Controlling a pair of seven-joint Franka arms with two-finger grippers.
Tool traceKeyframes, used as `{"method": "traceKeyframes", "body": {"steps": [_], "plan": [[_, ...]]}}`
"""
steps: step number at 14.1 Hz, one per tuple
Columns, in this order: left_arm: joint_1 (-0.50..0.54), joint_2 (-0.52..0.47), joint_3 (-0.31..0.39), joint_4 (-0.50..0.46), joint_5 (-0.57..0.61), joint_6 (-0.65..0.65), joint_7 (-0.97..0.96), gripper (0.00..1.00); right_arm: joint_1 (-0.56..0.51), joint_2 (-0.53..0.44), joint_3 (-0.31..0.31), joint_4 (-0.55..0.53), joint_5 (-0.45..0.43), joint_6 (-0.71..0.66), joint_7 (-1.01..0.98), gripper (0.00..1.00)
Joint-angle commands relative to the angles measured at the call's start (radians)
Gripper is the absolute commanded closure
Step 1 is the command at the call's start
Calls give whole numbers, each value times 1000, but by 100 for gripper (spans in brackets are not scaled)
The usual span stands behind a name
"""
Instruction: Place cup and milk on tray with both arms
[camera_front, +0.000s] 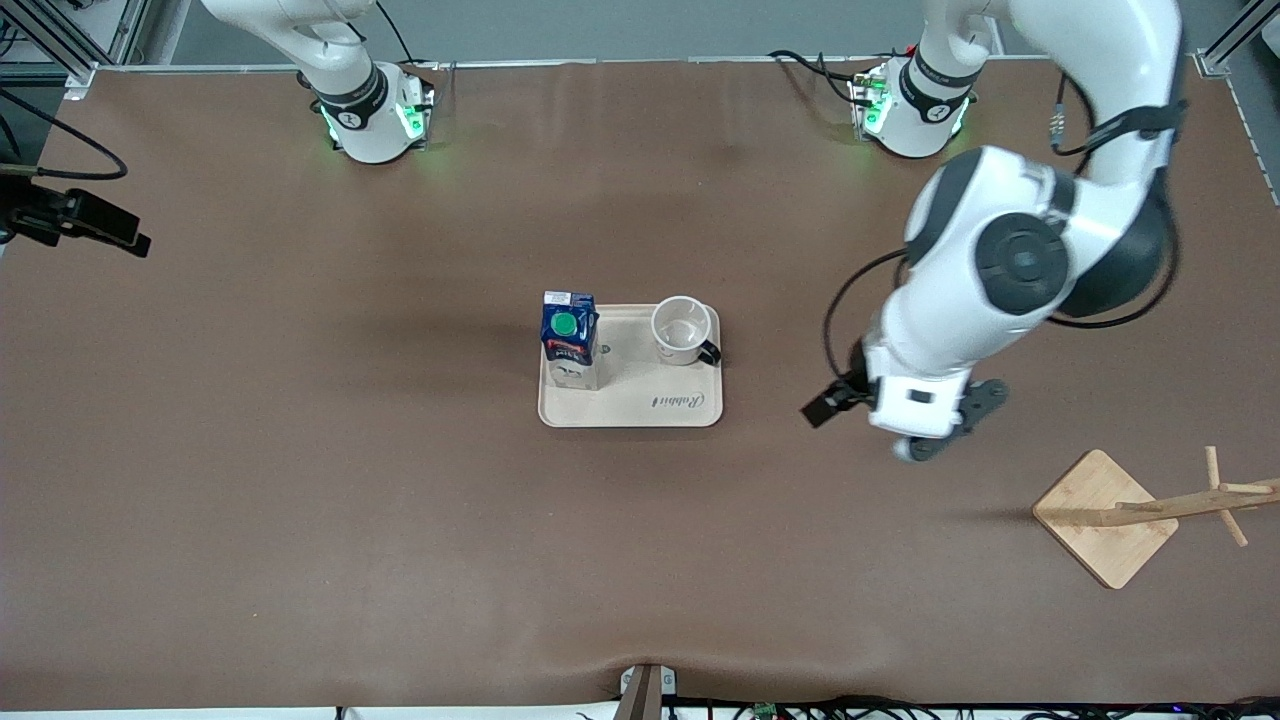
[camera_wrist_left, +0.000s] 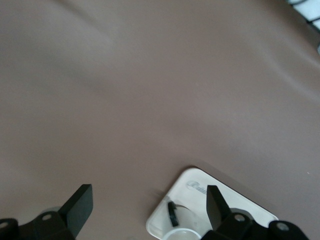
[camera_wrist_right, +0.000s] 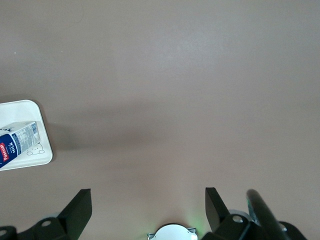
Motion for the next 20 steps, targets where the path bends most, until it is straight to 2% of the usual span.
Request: {"method": "traceKeyframes", "body": {"steps": [1, 6, 9, 12, 15, 20], "plan": [[73, -90, -6, -29, 21, -83, 131, 0, -45, -24, 45, -17, -11, -10, -11, 0], [193, -204, -3, -40, 24, -244, 331, 0, -71, -26, 42, -21, -8, 0, -74, 0], [201, -284, 20, -81, 94, -264, 484, 0, -79, -44, 39, -41, -10, -2, -111, 0], [268, -367, 17, -147, 94, -264, 620, 0, -81, -78, 39, -90, -10, 4, -111, 0], [326, -472, 8, -239, 88, -258, 690, 0, -88, -70, 39, -80, -17, 15, -114, 0], [284, -551, 8, -320, 85, -249, 705, 0, -90, -70, 44, -58, -20, 18, -111, 0]]}}
